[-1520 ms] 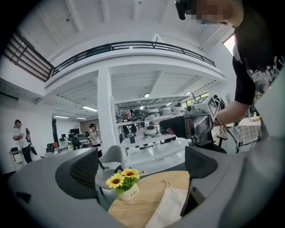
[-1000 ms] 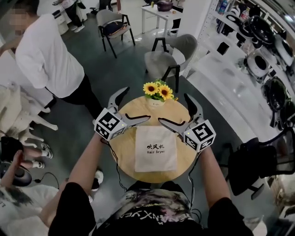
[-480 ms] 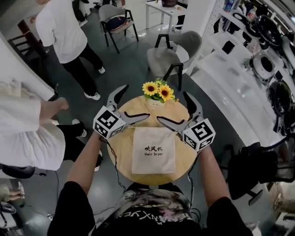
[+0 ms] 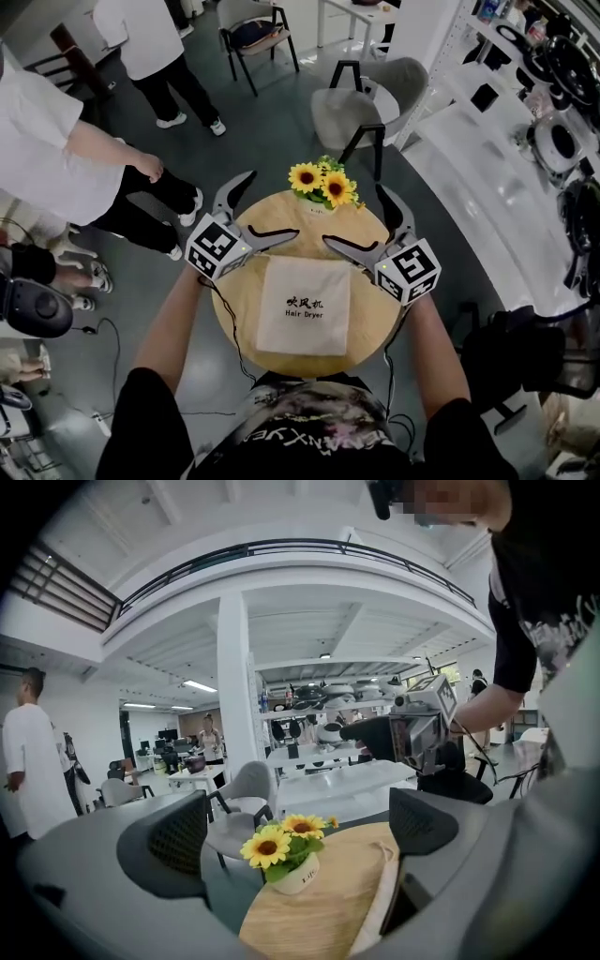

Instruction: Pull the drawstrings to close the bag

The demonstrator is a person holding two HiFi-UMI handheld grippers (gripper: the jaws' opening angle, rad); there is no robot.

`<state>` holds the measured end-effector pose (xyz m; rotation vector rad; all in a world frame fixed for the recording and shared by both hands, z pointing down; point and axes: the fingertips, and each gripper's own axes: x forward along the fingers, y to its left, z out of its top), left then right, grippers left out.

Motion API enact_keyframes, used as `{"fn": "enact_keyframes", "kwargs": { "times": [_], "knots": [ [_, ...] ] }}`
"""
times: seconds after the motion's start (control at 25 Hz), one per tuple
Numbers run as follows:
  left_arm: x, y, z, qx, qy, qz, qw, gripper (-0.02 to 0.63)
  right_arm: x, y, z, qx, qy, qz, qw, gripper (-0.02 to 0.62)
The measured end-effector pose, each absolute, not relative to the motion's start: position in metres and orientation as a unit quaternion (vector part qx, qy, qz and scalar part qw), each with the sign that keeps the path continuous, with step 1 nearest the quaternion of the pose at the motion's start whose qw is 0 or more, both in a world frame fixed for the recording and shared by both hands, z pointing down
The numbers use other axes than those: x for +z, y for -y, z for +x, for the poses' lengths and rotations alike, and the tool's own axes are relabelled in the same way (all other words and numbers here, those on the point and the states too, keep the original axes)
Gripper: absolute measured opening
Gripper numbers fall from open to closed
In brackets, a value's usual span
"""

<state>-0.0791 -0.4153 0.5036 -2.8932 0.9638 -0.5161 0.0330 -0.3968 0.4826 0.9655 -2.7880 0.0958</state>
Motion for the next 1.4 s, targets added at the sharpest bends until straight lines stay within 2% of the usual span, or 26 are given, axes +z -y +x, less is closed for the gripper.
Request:
{"fn": "enact_keyframes", "kwargs": {
  "times": [0.32, 1.4],
  "knots": [
    [0.528, 0.424, -0.085, -0.207, -0.31, -0.928, 0.023, 0.586, 0.503, 0.41, 0.037, 0.037, 0.944, 0.306, 0.115, 0.586],
    [0.641, 0.415, -0.122, -0.33, -0.274, -0.903, -0.012, 0.586, 0.607, 0.411, 0.045, 0.02, 0.94, 0.224, 0.258, 0.584]
  ]
}}
